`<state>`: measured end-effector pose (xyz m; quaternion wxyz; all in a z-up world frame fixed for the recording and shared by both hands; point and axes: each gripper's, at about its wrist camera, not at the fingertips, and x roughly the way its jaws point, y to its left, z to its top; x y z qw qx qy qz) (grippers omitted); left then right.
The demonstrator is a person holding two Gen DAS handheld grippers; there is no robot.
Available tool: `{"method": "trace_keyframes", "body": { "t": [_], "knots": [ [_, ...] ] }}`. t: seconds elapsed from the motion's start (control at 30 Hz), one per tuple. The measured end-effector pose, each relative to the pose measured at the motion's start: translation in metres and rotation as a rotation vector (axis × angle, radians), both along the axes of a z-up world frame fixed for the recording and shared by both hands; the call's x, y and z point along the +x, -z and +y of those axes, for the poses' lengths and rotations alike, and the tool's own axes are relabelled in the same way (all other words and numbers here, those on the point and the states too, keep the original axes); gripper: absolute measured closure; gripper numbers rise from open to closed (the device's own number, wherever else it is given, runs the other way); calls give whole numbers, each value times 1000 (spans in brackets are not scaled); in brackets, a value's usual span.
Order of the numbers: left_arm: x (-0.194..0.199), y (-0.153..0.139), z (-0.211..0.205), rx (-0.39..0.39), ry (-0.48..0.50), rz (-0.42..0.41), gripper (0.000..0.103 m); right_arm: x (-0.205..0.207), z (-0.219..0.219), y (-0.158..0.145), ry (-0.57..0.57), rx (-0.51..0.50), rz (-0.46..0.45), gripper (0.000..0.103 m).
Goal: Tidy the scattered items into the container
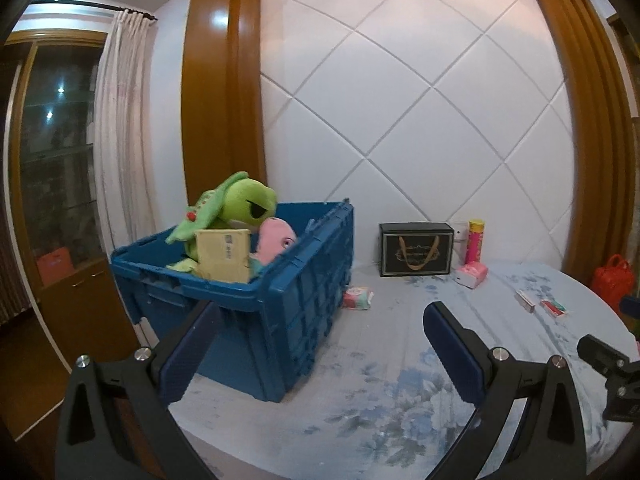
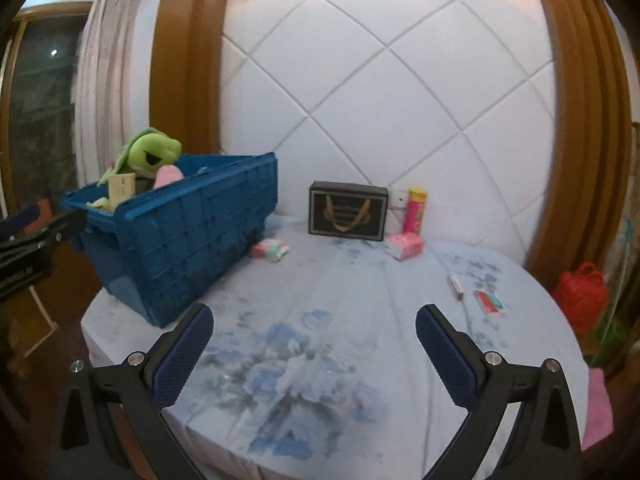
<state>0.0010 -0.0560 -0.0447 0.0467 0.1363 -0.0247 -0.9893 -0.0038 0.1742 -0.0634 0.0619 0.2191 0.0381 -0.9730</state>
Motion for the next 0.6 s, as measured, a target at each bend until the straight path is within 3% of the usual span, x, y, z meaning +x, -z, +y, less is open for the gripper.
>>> {"method": "trace_keyframes", "body": {
  "t": [0.6],
  "knots": [
    [-2, 5, -15, -3, -19, -17, 0, -10, -23, -2, -61, -6, -11, 0]
  ]
}}
